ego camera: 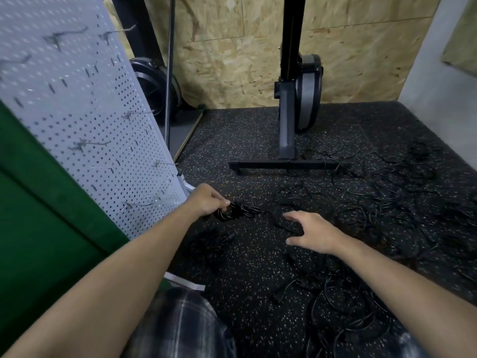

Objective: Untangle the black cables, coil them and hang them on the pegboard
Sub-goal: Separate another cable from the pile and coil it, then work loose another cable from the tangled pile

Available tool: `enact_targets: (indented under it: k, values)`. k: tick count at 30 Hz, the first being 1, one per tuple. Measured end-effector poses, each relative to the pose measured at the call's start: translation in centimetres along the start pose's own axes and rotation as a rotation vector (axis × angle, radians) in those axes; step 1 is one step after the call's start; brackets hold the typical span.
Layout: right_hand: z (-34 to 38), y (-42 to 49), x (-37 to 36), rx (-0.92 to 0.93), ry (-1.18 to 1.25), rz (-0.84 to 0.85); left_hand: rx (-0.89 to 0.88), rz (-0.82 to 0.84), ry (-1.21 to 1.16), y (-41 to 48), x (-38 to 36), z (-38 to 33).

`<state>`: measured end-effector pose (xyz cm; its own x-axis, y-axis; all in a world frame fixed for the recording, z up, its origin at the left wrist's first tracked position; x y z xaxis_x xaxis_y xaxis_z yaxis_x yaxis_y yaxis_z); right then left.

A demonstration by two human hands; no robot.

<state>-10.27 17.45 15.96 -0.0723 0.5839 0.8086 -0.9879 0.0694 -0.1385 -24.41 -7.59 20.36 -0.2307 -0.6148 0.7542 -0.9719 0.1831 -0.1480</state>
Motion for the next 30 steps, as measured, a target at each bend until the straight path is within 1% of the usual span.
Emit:
enact_targets:
  k: [4,8,14,16,19,21,23,27,30]
  values:
    - [1.0,2.1,-3.4,0.011,-0.042,0.058,0.159,-0.030,-0.045,1.1,-0.5,4.9]
    - [1.6,4.1,-6.5,0.007,-0.063,0.106,0.275,-0.053,-0.116,2.0,-2.6,9.6]
    - [2.0,7.1,-11.1,-0.005,-0.050,0.146,0.357,-0.125,-0.193,4.2,-5.6,16.0]
    - [1.8,7.9,-12.5,-0.017,-0.061,0.166,0.376,-0.172,-0.244,5.1,-6.4,17.7]
    - [1.3,9.0,-14.3,-0.028,-0.073,0.185,0.377,-0.215,-0.275,6.2,-7.7,20.0]
    - [1.1,9.4,-15.2,-0.032,-0.083,0.201,0.377,-0.146,-0.204,6.3,-9.1,21.3]
    - [0.8,9.7,-15.8,-0.042,-0.094,0.207,0.348,-0.062,-0.081,6.1,-10.6,22.1]
    - [-0.6,9.4,-15.8,-0.106,-0.089,0.214,0.214,-0.054,-0.002,6.1,-11.7,21.1]
    - [-2.1,8.1,-15.0,-0.159,-0.082,0.204,0.082,0.043,0.006,6.1,-13.1,17.9]
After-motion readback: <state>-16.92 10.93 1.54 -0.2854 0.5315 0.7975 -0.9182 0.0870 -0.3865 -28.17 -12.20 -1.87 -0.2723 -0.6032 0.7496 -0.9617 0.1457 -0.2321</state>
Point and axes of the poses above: each hand's wrist, its own y-axis towards the middle knuckle, its own x-axis out of the back of the hand, z = x × y, the point moved 7 cm from there along y, towards the middle knuckle, and after that the axes turned 10 degrees about -z, right-handed, at the moved point
